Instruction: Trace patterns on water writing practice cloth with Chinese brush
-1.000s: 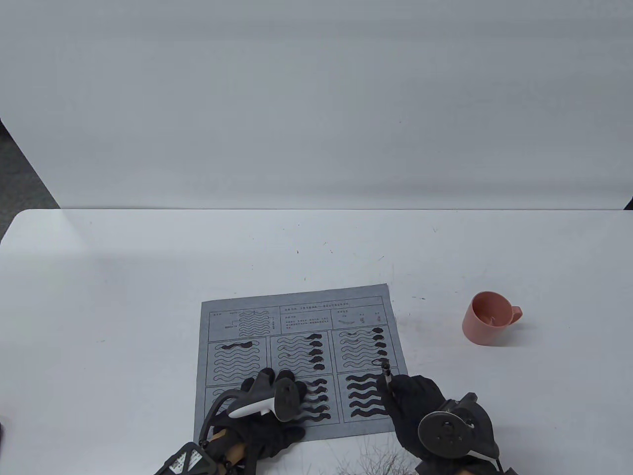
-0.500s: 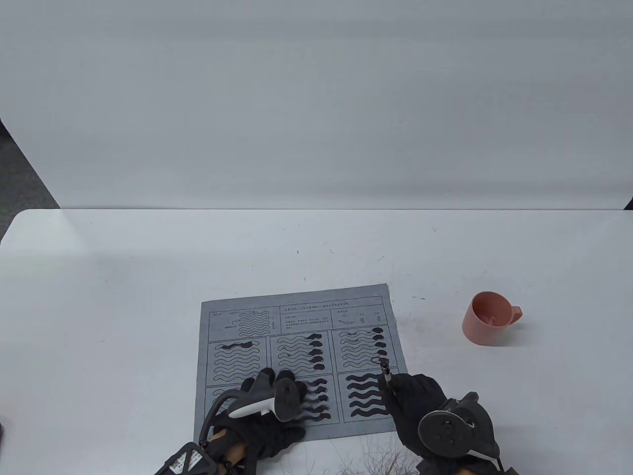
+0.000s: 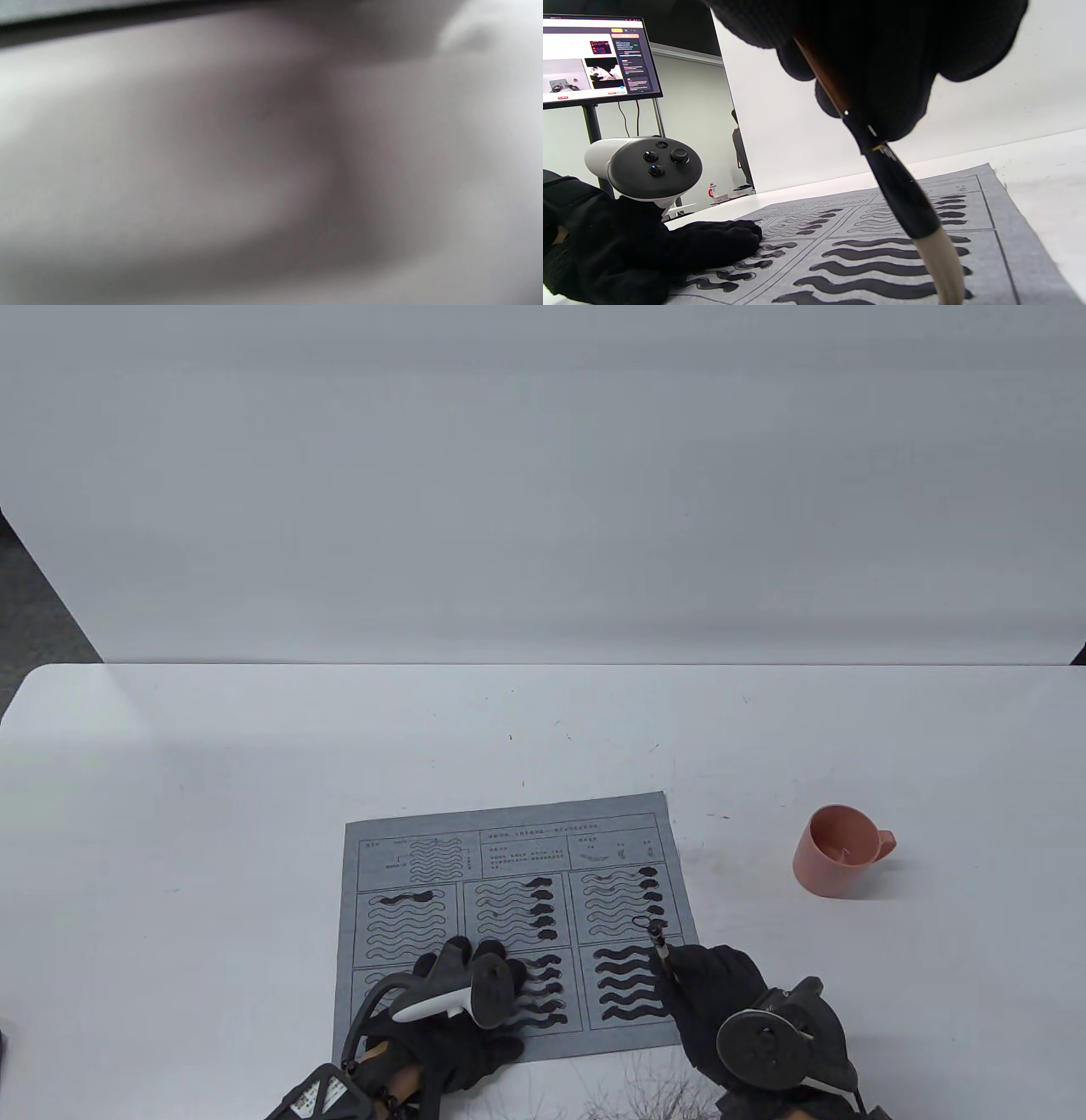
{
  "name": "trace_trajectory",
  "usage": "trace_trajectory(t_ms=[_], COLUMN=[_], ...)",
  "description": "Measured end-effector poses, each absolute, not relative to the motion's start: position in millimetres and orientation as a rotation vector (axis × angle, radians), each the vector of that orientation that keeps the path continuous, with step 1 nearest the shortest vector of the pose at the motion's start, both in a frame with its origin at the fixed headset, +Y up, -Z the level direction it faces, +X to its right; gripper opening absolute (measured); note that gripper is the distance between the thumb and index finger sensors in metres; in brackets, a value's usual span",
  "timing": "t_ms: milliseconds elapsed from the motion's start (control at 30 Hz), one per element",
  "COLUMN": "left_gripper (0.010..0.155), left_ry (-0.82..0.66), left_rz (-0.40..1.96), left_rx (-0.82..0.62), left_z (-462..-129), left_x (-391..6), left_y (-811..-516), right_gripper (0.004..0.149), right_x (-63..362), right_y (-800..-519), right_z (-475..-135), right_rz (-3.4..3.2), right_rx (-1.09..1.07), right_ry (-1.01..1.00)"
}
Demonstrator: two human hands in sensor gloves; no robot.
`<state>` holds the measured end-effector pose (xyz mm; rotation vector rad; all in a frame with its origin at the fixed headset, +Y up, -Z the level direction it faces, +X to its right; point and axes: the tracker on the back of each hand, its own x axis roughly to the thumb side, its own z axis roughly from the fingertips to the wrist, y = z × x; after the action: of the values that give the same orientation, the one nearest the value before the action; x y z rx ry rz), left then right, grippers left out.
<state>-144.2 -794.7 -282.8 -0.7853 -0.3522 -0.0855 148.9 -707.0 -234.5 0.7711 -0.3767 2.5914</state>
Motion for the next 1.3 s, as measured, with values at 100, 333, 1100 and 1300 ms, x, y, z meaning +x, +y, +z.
trace_trajectory(t_ms=[100, 333, 1100, 1300], left_gripper=[0.085, 0.084, 0.085, 0.084], left_ry=[-0.352, -0.352, -0.352, -0.352], left_rz=[-0.086, -0.086, -0.086, -0.086], left_rx=[-0.785, -0.785, -0.785, -0.785], left_z=[-282.8, -282.8, -282.8, -282.8], left_x=[-144.2, -144.2, -144.2, -144.2], left_y=[-794.7, -794.7, -794.7, -794.7], right_gripper=[0.041, 0.041, 0.04, 0.041], right_x=[149.0, 150.1, 151.0, 159.1], right_y=[-707.0, -706.8, -706.7, -701.1], right_z=[-234.7, -235.4, -236.3, -236.4], right_rz=[2.587, 2.593, 2.59, 2.513], right_rx=[0.769, 0.759, 0.752, 0.735], right_ry=[-0.376, -0.376, -0.373, -0.458])
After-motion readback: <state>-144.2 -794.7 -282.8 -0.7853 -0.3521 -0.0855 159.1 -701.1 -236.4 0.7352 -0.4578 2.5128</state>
